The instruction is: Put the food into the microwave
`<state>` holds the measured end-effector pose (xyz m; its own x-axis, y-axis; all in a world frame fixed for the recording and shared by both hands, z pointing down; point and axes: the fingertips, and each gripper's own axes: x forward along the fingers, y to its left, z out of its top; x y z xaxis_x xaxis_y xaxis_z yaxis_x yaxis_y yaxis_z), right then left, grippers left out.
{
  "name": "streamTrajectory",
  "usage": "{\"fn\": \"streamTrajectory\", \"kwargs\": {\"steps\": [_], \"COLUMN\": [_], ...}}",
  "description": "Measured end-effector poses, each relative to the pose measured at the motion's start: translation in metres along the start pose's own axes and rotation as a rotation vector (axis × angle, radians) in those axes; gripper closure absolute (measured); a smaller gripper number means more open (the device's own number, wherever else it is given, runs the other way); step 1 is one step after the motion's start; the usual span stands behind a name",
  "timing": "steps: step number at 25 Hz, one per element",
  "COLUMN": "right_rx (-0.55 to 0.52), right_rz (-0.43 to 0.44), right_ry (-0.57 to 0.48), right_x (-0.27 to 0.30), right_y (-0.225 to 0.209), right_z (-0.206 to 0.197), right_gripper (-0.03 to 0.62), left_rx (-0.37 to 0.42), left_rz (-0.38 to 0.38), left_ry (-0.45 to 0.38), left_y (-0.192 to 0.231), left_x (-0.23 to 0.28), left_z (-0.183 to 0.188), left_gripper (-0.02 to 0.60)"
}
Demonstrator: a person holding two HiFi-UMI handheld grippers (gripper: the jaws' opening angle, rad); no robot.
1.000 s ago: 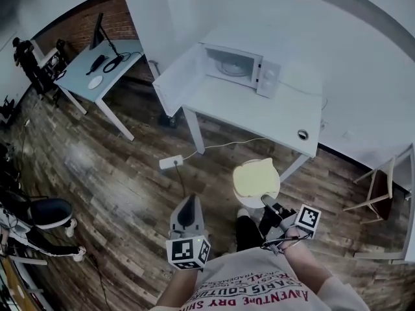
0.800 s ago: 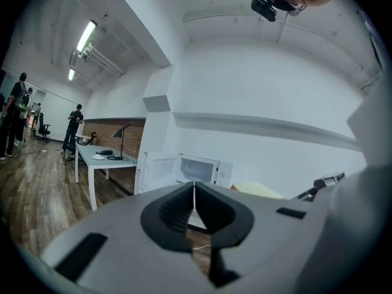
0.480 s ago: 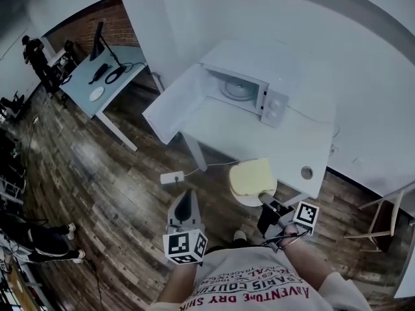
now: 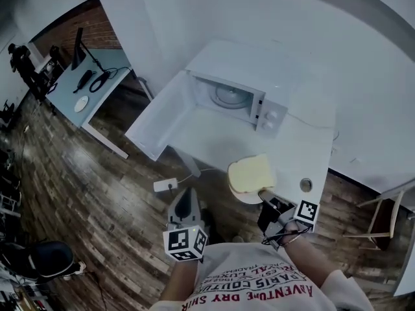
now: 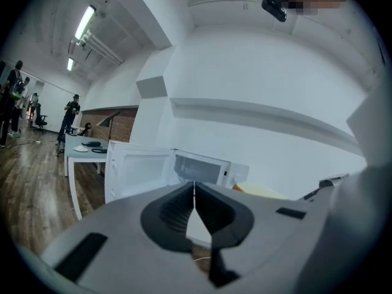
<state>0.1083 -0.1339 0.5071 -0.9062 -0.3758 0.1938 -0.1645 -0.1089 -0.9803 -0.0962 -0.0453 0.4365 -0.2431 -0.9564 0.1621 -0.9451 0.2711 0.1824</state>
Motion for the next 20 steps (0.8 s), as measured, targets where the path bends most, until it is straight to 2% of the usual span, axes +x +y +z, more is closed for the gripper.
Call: {"fn": "streamTrajectory", "kwargs": {"steps": [5, 13, 20], "right_rx": [0.024, 0.078, 0.116], "right_rz": [-0.017, 0.009, 0.009], "right_ry": [-0.071, -0.229, -0.365], "right_x": [0.038, 0.131, 0.197], "right_y": [0.001, 0.025, 0.034], "right_z": [0.024, 0.058, 0.075], "right_gripper": [0.574, 0.574, 0.574], "left_rx": [0.010, 0.097, 0.155], "left_rz": [-0.106, -0.305, -0.470], "left_ry": [0.024, 0.047, 0.077], "left_y": [0.008, 0.039, 0.057], "left_x": [0.074, 0.200, 0.268], "left_z": [0.008, 0.053, 0.068], "left_gripper": [0.572, 0.572, 0.572]}}
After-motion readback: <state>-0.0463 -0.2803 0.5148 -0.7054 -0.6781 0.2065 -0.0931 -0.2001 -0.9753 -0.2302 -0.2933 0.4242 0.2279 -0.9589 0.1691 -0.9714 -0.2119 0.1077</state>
